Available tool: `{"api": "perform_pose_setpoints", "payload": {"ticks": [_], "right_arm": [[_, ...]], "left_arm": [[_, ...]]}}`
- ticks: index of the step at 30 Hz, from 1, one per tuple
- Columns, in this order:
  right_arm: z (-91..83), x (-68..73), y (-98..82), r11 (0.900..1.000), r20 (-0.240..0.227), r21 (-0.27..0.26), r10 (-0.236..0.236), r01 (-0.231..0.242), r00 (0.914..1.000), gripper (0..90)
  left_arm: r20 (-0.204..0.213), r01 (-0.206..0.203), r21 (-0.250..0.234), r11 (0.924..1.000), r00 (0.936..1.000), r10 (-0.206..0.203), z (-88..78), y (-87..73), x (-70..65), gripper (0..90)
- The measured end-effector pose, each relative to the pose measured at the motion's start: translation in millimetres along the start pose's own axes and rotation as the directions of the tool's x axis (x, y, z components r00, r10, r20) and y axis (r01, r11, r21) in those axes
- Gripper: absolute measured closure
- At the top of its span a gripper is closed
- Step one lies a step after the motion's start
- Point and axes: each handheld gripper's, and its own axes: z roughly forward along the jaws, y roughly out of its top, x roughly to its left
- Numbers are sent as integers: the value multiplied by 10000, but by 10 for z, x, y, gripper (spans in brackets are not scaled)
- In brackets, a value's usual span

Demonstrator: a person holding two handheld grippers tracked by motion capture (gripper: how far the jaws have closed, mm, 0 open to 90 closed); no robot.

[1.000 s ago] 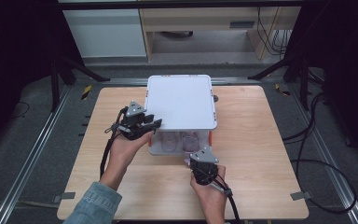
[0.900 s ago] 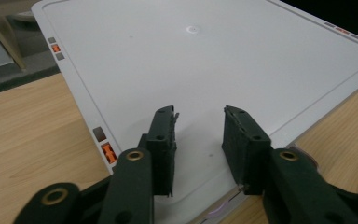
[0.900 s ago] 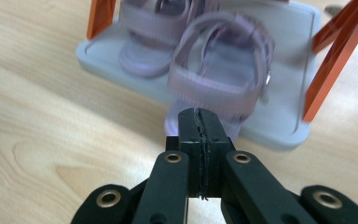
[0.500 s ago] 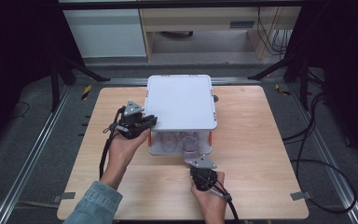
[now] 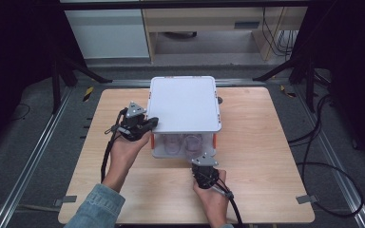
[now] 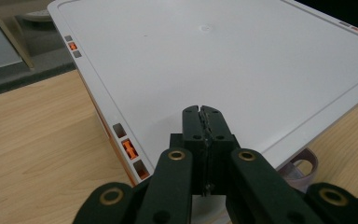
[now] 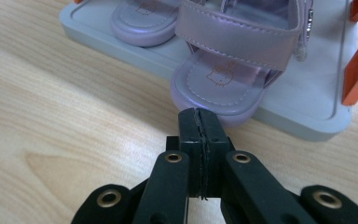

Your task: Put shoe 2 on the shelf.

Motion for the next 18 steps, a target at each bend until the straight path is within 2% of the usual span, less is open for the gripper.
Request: {"api": "perform_pose_setpoints", "payload": {"ticks": [18], "right_arm": [[214,-132,155,9994,-113,139,314,-312,9994,900]], "left_arm": [[-42,-52,26,10000,10000,52,-1,0,-6,890]]}}
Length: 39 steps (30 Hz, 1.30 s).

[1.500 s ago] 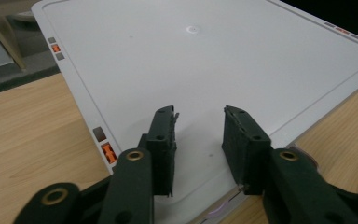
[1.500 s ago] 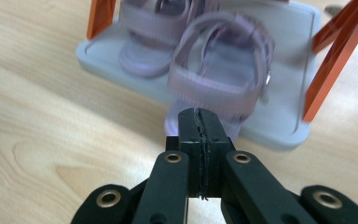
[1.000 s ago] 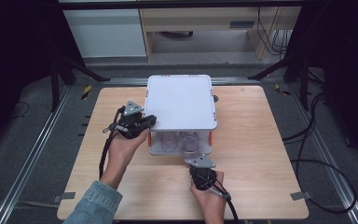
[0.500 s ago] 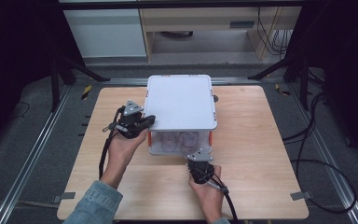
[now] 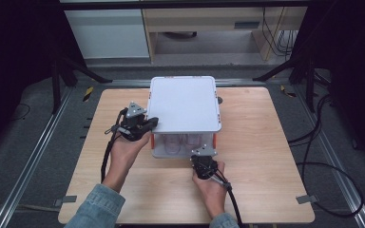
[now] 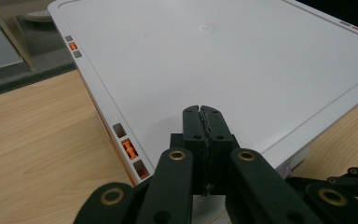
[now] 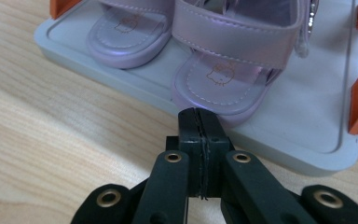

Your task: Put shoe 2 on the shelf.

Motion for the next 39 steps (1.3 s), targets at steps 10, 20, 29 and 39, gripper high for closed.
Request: {"api": "perform_pose_setpoints", "payload": {"ticks": [10,20,29,39], "right_arm": [[68,-36,52,9999,9,60,87,-87,10000,900],[51,-31,68,9999,-49,-133,16,-16,10000,798],[-104,-19,88,9990,-381,-441,-128,111,9992,626],[-402,-161,28,9949,-560,-789,-668,623,9962,370]], "left_arm": [[9,12,-3,10000,10000,-12,-1,-1,2,891],[50,-105,-57,9999,9999,105,-10,-6,-15,863],[16,13,-873,9962,10000,-11,-114,-16,-20,584],[-463,184,-1399,9900,9986,-251,-482,-107,261,191]]}}
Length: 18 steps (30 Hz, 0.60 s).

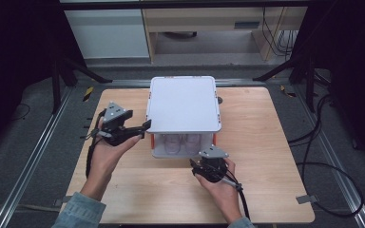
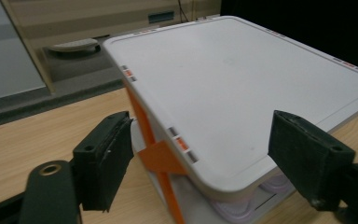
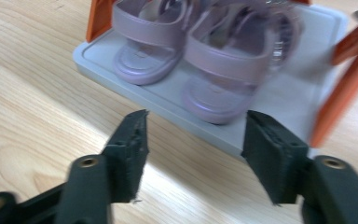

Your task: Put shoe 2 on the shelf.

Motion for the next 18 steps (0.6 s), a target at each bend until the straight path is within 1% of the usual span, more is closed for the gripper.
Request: {"api": "perform_pose_setpoints", "payload": {"ticks": [2,3,4,5,6,8,12,14,15,18], "right_arm": [[-75,-73,-35,9999,65,-89,-62,63,10000,340],[-114,-127,-61,10000,102,-76,-28,29,9999,325],[-170,-220,-109,9999,177,-118,38,-36,9998,315],[-195,-268,-135,9999,232,-101,98,-96,9997,306],[-217,-321,-161,9999,345,-92,101,-98,9994,296],[-267,-458,-226,9997,568,-100,240,-235,9981,273],[-311,-708,-333,9986,866,7,518,-520,9949,229],[-300,-828,-380,9972,921,134,725,-740,9931,198],[-288,-882,-400,9972,945,177,707,-727,9930,180],[-252,-1022,-432,9941,1000,378,976,-1018,9902,150]], "left_arm": [[-133,81,24,10000,9999,-81,-90,-61,97,171],[-284,149,105,9998,9995,-146,-137,-121,172,166],[-372,110,189,9998,9993,-103,-156,-150,210,158],[-421,132,248,9996,9990,-121,-167,-184,245,153],[-563,143,379,9992,9983,-122,-178,-232,294,150],[-599,284,607,9978,9979,-247,-178,-328,378,141],[-742,414,1127,9928,9967,-331,-133,-516,501,132],[-807,445,1481,9880,9962,-328,-81,-630,550,131],[-837,460,1580,9864,9959,-330,-61,-671,564,131],[-818,497,2064,9772,9961,-334,22,-829,598,130]]}}
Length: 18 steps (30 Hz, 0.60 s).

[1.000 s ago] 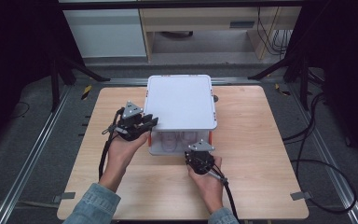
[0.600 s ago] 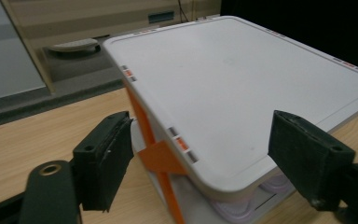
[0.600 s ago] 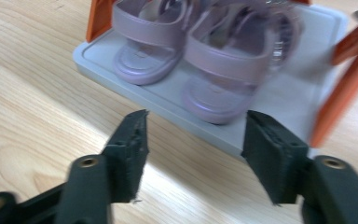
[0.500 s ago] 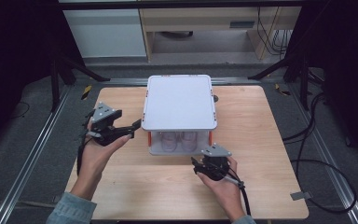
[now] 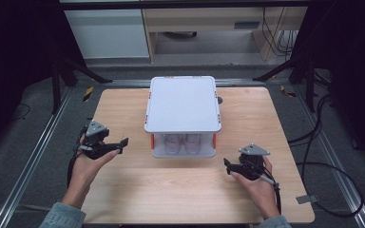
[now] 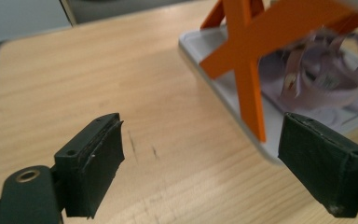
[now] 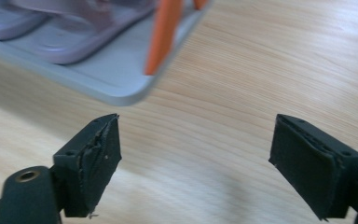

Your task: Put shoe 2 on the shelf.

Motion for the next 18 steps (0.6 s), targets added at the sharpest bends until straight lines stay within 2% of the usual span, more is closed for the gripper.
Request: {"api": "perform_pose_setpoints", "payload": {"ticks": [3,6,11,13,16,18], "right_arm": [[50,-182,-3,9984,-111,-81,551,-552,9984,135],[105,-318,6,9976,17,243,645,-645,9979,118],[188,-521,27,9972,192,468,578,-587,9981,112],[232,-598,41,9946,443,721,722,-753,9964,125],[272,-648,32,9933,536,775,813,-853,9952,122],[296,-653,22,9923,659,810,889,-941,9939,124]], "left_arm": [[49,-85,419,9991,10000,83,121,-118,5,122],[-57,-213,997,9948,9997,220,257,-240,11,121],[-190,-212,1289,9914,9995,239,425,-390,37,109],[-197,-168,1316,9912,9996,195,474,-429,50,99],[-263,-253,1375,9902,9992,292,527,-477,59,88],[-537,-384,1547,9872,9974,472,571,-497,59,83]]}}
